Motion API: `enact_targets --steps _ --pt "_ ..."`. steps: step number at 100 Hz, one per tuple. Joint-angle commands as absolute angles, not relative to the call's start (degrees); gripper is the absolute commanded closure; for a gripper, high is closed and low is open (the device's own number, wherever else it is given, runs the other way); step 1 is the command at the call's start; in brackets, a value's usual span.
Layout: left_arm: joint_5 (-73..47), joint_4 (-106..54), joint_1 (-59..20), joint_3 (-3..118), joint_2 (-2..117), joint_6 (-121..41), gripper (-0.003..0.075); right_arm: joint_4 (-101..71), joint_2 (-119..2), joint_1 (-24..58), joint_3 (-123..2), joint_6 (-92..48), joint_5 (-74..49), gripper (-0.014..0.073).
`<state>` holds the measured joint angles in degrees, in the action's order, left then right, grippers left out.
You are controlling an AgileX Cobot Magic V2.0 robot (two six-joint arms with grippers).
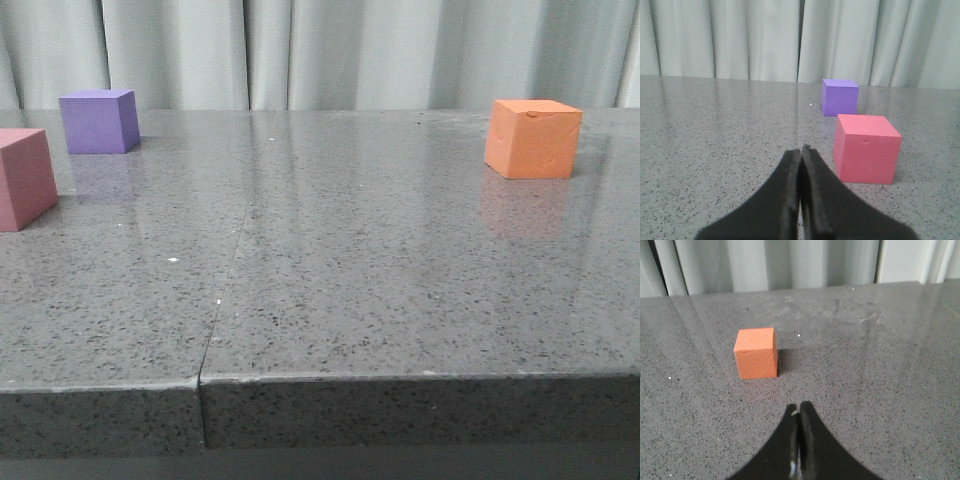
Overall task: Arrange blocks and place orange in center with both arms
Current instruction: 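Move the right gripper toward the orange cube, opening it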
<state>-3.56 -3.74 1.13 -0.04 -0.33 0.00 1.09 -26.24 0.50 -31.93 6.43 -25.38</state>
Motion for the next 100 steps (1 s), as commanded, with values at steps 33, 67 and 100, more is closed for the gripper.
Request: enact_targets --steps 33,67,100 --pt "1.0 -4.3 1.4 -2.4 -2.0 0.4 0.0741 -2.7 -47.0 0.4 -48.9 6.0 -33.5 0.0650" --pt "1.0 -4.3 1.4 -2.4 -2.0 0.4 0.0741 -7.3 -60.9 0.5 -59.3 6.0 -38.7 0.0188" --pt "1.0 -4.3 1.4 -2.4 -2.0 0.4 0.0741 -7.5 -70.6 1.9 -69.5 6.0 -43.1 -0.0050"
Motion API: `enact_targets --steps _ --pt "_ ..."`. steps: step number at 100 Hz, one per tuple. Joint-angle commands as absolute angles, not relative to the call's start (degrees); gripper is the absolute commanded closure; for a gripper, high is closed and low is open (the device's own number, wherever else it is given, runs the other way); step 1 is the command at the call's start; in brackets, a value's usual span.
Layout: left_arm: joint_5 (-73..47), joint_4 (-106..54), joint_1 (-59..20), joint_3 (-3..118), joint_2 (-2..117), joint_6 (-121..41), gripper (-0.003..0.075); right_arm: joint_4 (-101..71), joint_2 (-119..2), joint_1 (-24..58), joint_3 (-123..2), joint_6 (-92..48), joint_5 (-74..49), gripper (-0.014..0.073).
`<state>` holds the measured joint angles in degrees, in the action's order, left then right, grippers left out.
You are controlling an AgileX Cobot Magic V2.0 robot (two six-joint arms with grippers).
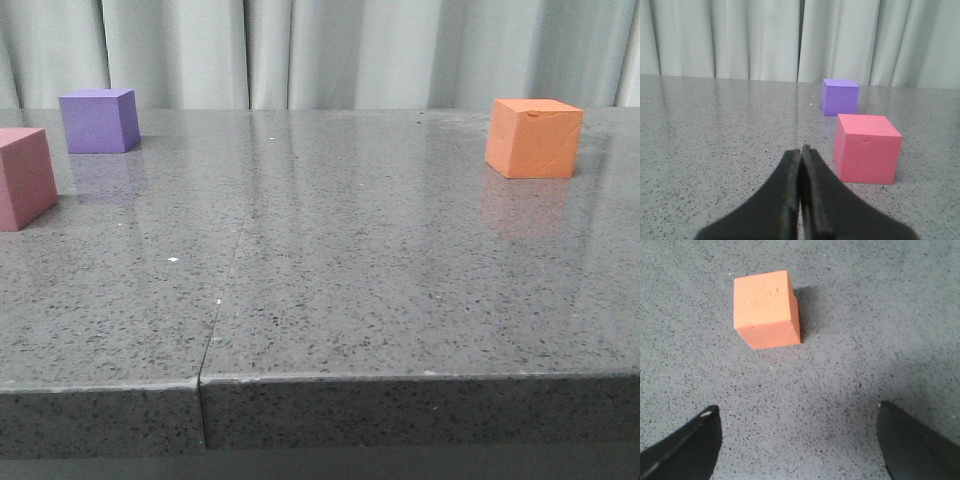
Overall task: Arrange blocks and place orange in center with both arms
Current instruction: 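Move the right gripper toward the orange cube, opening it, then lower the right gripper around the orange cube and close it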
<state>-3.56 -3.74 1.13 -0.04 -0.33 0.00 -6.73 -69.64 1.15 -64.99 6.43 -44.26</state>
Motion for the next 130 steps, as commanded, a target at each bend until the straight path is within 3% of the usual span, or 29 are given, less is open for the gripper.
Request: enact_targets --steps 1,81,130 --pt "1.0 -4.3 1.4 -2.4 -2.0 0.4 0.0741 -7.5 -70.7 2.2 -69.8 6.0 -43.5 -0.0050" --pt "1.0 -4.3 1.4 -2.4 -2.0 0.4 0.0741 -8.9 -100.6 5.7 -107.0 6.0 -68.6 -0.0050" --pt "1.0 -4.3 1.4 -2.4 -2.0 0.4 0.0741 -7.9 -109.9 5.7 -112.1 6.0 -69.0 -0.0050"
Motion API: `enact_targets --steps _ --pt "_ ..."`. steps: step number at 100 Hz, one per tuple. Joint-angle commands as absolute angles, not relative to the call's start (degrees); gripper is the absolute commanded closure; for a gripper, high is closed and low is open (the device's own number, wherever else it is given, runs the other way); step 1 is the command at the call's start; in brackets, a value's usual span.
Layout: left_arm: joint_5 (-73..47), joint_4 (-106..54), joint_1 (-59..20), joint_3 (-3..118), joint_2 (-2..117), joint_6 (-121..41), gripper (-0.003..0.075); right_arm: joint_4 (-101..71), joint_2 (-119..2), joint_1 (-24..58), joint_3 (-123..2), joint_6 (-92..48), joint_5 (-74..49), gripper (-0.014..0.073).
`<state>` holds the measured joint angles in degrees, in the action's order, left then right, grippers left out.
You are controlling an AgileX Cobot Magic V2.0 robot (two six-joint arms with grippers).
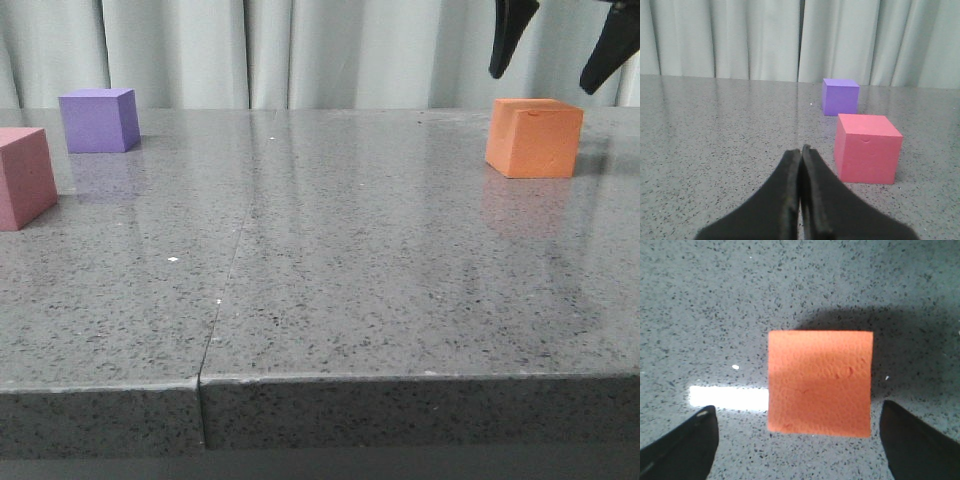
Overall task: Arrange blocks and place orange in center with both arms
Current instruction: 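Lower the right gripper around the orange cube and close it, then lift the orange cube and carry it toward the table center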
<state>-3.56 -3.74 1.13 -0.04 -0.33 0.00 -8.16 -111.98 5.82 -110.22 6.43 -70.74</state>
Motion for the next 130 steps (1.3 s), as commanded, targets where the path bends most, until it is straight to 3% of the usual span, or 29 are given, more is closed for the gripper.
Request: enact_targets --steps 1,68,99,130 --pt "1.0 -4.3 1.4 -2.4 -2.0 0.4 0.0741 -7.9 -110.0 5.7 -112.1 6.0 -69.0 -0.0050" --pt "1.0 -4.3 1.4 -2.4 -2.0 0.4 0.0741 -7.9 -114.6 5.7 -112.1 6.0 -68.5 -0.0049" --pt "1.0 -4.3 1.4 -2.4 -2.0 0.4 0.0741 -7.9 -114.6 5.7 -112.1 6.0 -68.3 0.0224" --pt "1.0 -4.3 1.4 -2.4 -2.0 0.4 0.0741 -7.9 -114.6 5.7 -112.1 6.0 -68.0 0.0234"
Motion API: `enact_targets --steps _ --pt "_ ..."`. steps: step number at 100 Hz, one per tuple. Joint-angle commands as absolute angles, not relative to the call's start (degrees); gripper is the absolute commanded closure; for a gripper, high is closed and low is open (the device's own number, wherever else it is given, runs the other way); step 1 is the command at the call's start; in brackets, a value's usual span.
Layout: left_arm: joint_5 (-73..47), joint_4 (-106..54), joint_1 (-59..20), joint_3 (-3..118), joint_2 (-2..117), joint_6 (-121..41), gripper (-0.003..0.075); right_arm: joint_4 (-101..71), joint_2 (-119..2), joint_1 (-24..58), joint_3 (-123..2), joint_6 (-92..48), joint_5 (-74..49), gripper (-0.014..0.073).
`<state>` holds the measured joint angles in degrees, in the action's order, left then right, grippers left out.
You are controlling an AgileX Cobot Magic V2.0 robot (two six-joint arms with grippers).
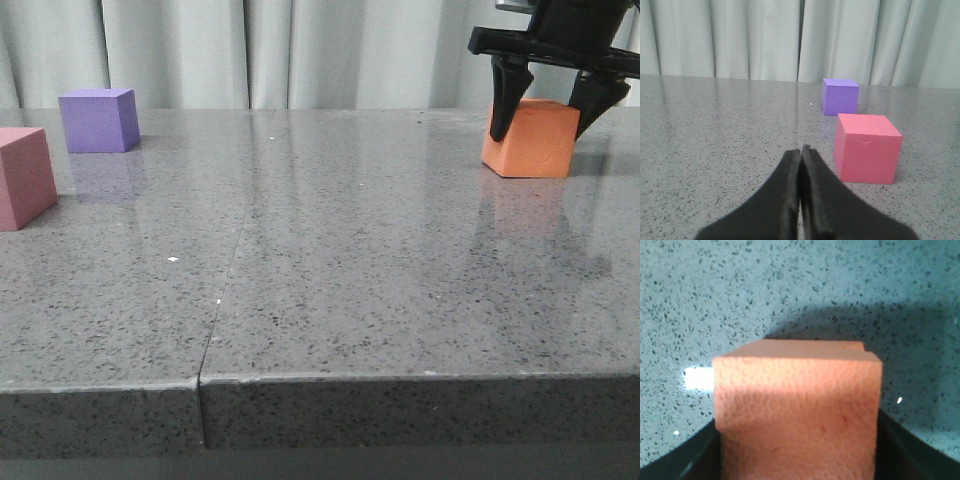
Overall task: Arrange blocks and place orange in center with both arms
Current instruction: 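Lift the orange cube and carry it toward the table center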
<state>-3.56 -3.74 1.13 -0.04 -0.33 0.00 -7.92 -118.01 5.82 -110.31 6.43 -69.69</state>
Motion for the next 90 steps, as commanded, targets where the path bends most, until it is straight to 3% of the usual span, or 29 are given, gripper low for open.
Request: enact_targets --steps 1,39,90 --pt "1.0 -4.3 1.4 -2.4 -2.0 0.4 0.0741 -7.9 -114.6 5.7 -112.1 6.0 -67.9 0.0234" --pt "1.0 -4.3 1.4 -2.4 -2.0 0.4 0.0741 -8.2 -114.5 8.1 -118.3 8.0 -73.5 0.0234" --pt "1.0 -4.3 1.4 -2.4 -2.0 0.4 0.0741 -8.2 -115.0 18.2 -122.9 18.1 -75.9 0.0234"
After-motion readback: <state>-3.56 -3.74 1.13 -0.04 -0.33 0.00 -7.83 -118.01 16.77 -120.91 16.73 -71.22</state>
